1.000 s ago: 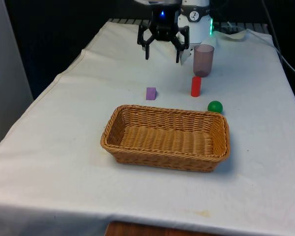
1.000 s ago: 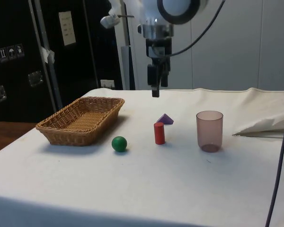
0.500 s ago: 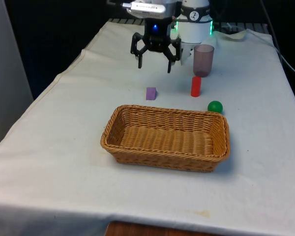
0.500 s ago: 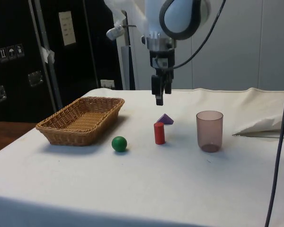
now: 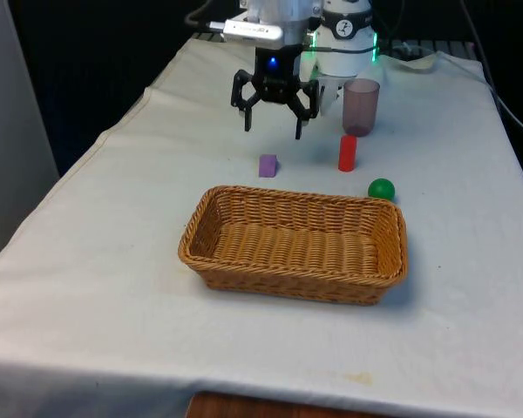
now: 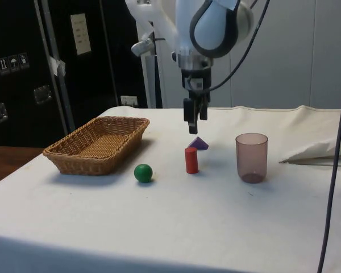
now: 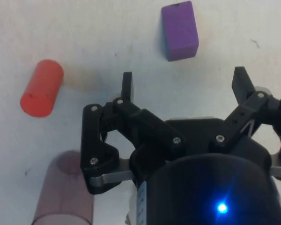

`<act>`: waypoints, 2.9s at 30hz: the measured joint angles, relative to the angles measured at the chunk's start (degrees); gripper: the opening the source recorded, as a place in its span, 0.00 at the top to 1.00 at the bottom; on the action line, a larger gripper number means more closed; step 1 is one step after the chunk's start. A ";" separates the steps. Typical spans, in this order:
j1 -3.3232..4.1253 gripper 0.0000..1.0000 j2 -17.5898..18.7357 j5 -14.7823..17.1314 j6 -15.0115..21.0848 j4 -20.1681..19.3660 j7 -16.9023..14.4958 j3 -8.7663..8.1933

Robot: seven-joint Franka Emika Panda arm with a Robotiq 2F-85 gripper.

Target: Pick up the triangular block and place it into the basket.

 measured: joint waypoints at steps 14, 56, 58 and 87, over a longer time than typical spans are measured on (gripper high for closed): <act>-0.34 0.00 5.04 4.70 4.18 1.20 -4.07 -0.11; -0.80 0.67 9.80 4.70 7.05 2.58 -4.76 0.29; -0.80 0.67 9.80 4.70 7.05 2.58 -4.76 0.29; -0.80 0.67 0.23 3.61 -1.49 4.01 -5.04 -0.74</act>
